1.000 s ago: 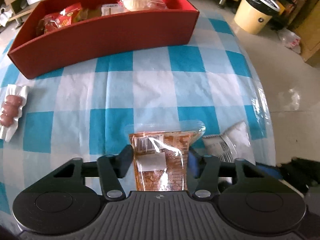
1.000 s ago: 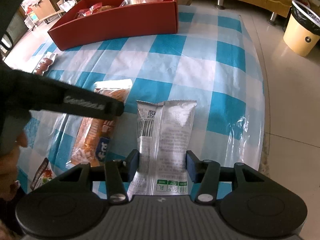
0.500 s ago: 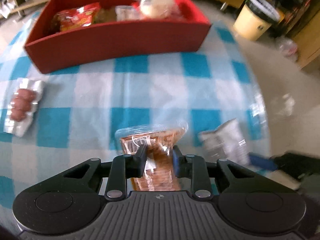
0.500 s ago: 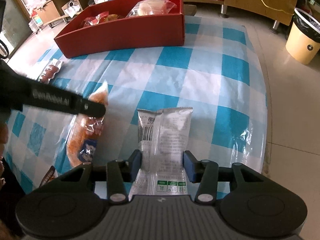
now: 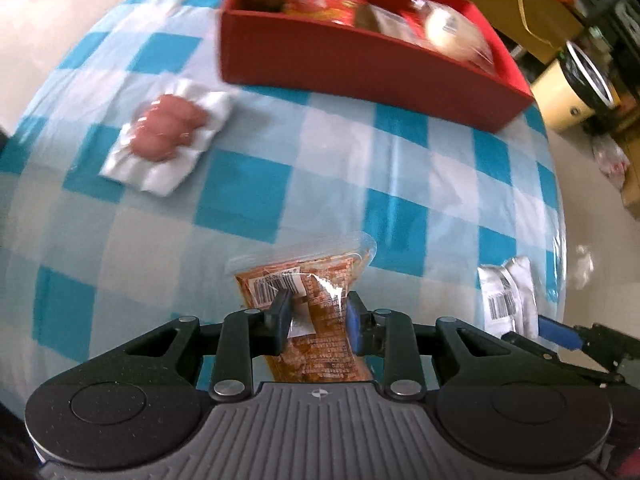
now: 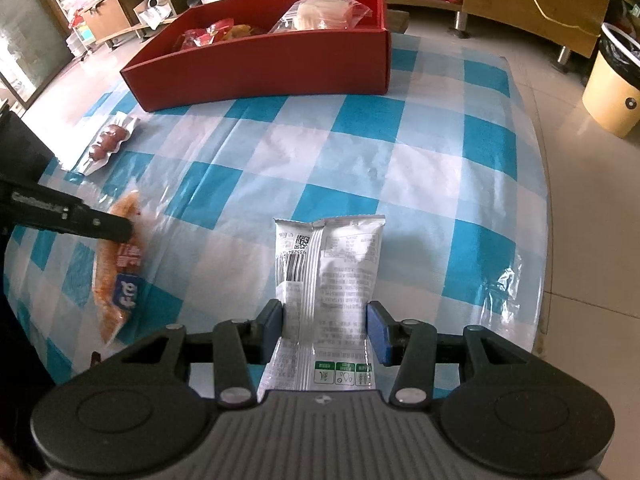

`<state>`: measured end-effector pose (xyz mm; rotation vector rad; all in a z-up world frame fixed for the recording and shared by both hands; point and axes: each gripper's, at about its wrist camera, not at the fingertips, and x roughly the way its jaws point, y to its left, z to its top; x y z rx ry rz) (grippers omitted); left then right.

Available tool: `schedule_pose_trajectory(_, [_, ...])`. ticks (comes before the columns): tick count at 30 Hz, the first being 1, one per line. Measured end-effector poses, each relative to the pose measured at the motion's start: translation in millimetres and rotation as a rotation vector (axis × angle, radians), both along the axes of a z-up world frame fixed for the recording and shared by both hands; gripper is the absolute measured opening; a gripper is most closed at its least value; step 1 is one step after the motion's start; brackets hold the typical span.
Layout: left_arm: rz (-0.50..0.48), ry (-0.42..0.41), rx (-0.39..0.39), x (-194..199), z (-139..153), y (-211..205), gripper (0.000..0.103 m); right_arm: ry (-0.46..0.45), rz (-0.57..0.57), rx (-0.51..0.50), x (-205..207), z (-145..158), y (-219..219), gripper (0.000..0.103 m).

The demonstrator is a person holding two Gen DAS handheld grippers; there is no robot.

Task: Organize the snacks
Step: 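Carry the pastry pack and white packet over the red box with both tools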

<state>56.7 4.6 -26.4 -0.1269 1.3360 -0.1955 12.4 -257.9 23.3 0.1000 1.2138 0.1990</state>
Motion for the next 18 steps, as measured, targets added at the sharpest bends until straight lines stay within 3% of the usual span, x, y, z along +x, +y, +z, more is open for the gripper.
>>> schedule_pose_trajectory(2, [-0.018,-0.006,-0.015,-2,4,1,0.040,0.000,-0.002,0.004,1,-1,0,0.045])
schedule_pose_trajectory(3, [-0.023,-0.005,-0.019,-4,6,1,0.048,0.002,-0.002,0.003,3,-2,0,0.045])
schedule_pose_trajectory(4, [-0.020,-0.002,-0.014,-6,5,0,0.067,0.004,0.000,0.000,4,-4,1,0.045])
schedule_pose_trajectory(6, [-0.020,-0.013,0.015,-11,4,-3,0.083,0.003,0.008,-0.002,7,-6,4,0.047])
schedule_pose_trajectory(10, [-0.017,0.023,0.042,-30,-4,-7,0.096,-0.001,0.023,-0.004,11,-8,8,0.048])
schedule_pose_trajectory(15, [0.060,0.102,0.083,-44,-29,-13,0.098,0.001,0.030,0.018,13,-12,7,0.052])
schedule_pose_trajectory(18, [0.051,0.042,0.180,-52,-25,-25,0.079,-0.004,0.046,0.005,13,-13,11,0.053])
